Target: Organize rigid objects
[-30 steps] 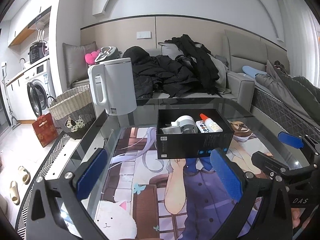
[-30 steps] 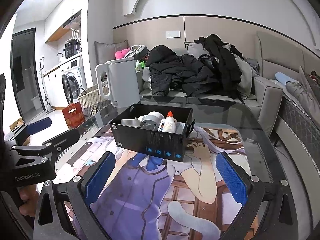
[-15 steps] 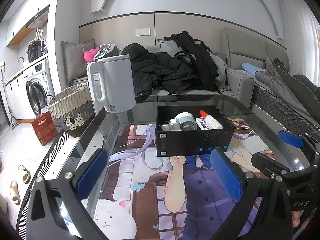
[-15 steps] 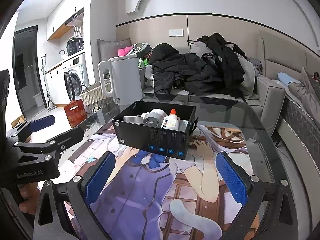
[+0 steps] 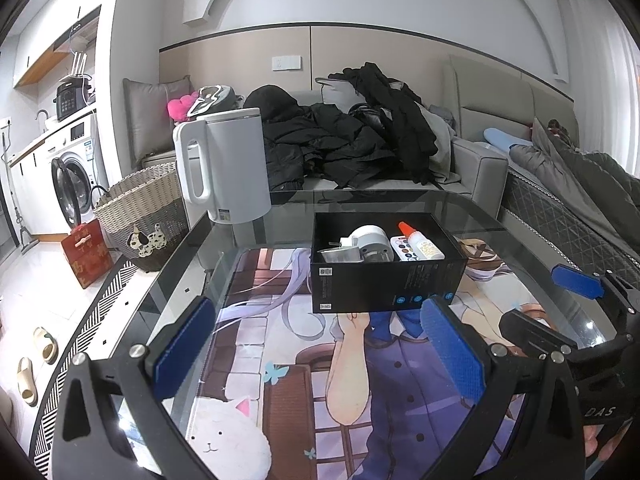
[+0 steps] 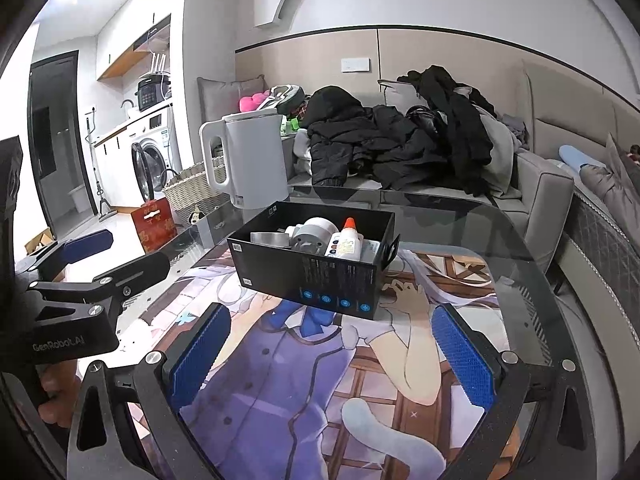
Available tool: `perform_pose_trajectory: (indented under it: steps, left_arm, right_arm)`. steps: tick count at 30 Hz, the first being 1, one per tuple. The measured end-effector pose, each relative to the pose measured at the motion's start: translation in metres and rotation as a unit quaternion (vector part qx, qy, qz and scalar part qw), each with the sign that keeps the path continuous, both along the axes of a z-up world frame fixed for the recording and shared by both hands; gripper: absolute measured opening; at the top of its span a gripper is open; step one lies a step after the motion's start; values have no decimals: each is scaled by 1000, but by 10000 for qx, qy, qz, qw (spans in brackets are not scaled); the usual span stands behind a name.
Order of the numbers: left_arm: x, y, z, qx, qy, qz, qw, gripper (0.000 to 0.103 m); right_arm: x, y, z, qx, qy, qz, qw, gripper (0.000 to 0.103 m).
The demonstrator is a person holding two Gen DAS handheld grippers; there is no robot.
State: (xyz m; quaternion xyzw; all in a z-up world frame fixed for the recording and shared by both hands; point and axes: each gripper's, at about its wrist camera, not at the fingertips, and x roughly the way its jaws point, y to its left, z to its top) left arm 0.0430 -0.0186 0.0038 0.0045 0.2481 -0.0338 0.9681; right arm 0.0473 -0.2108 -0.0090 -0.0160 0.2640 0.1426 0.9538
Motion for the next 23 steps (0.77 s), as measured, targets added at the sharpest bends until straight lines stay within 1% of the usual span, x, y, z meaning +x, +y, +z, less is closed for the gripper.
perform_pose_trajectory:
  steps: [12, 16, 20, 23]
  left_arm:
    - [0, 2, -1, -22, 39, 30, 10000, 103]
    - [0, 3, -4, -17, 84, 11, 10000, 103]
    - [1, 3, -4, -27, 132, -5, 9999, 103]
    - [2, 3, -4, -106, 189, -30, 9998, 103]
  right_arm:
    - [1, -3, -1, 12, 86, 99, 9999, 102]
    - [1, -5, 1, 20, 16, 118, 9999, 102]
    - [2, -6, 0, 40, 60, 128, 9999, 102]
    - [4, -6, 0, 15, 88, 166, 9998, 102]
